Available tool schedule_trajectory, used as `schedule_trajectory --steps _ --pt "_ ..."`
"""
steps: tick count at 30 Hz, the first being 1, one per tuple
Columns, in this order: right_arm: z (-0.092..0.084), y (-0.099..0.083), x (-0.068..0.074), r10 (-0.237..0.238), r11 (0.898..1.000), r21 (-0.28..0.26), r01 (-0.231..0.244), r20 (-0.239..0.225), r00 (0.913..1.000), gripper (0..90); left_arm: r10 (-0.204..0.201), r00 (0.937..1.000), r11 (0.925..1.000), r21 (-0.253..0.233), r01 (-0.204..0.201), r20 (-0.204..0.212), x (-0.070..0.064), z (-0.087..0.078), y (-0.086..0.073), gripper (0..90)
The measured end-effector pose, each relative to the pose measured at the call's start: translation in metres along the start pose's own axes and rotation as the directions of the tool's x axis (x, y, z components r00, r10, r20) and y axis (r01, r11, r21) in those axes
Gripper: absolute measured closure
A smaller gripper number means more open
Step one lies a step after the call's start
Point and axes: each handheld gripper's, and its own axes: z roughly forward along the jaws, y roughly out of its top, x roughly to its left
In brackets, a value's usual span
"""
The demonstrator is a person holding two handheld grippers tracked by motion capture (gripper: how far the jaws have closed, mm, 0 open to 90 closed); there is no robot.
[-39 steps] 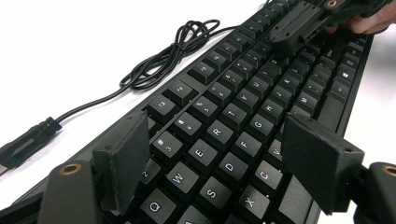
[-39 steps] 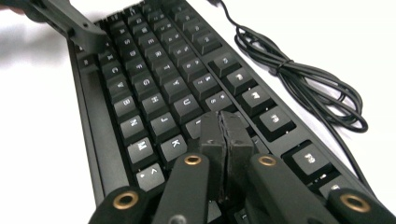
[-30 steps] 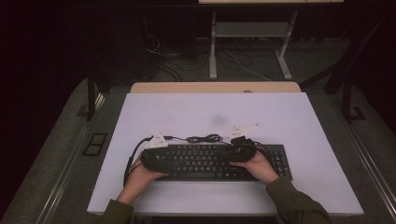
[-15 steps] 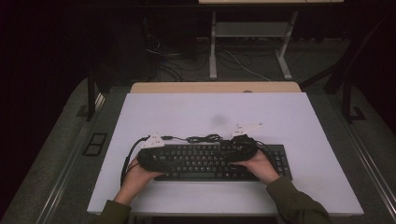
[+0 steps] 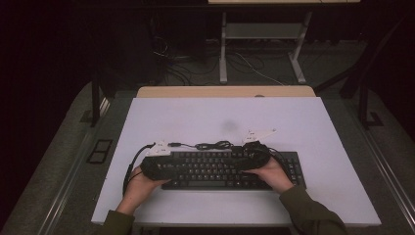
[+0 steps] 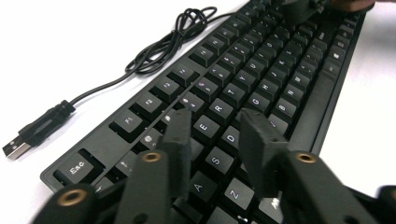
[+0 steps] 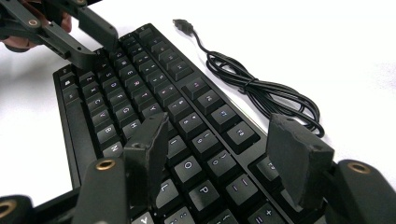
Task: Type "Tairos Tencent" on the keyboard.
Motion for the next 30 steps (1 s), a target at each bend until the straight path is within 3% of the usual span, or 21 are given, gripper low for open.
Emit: schedule_trajectory --steps 7,11,30 --pt "0.0 0.0 0.0 0.0 1.0 0.001 0.0 0.0 1.0 38.4 -0.002 0.9999 0.9999 0.013 0.001 0.014 0.0 -0.001 0.0 82.7" --pt "0.0 0.0 0.0 0.0 1.0 0.0 0.0 0.0 1.0 38.4 -0.004 0.9999 0.9999 0.014 0.004 0.016 0.001 -0.002 0.0 88.5" --pt "0.001 -0.001 0.0 -0.003 1.0 0.002 0.003 -0.003 1.0 38.4 0.012 0.9994 0.9984 0.055 -0.014 0.033 0.0 0.008 -0.002 89.0"
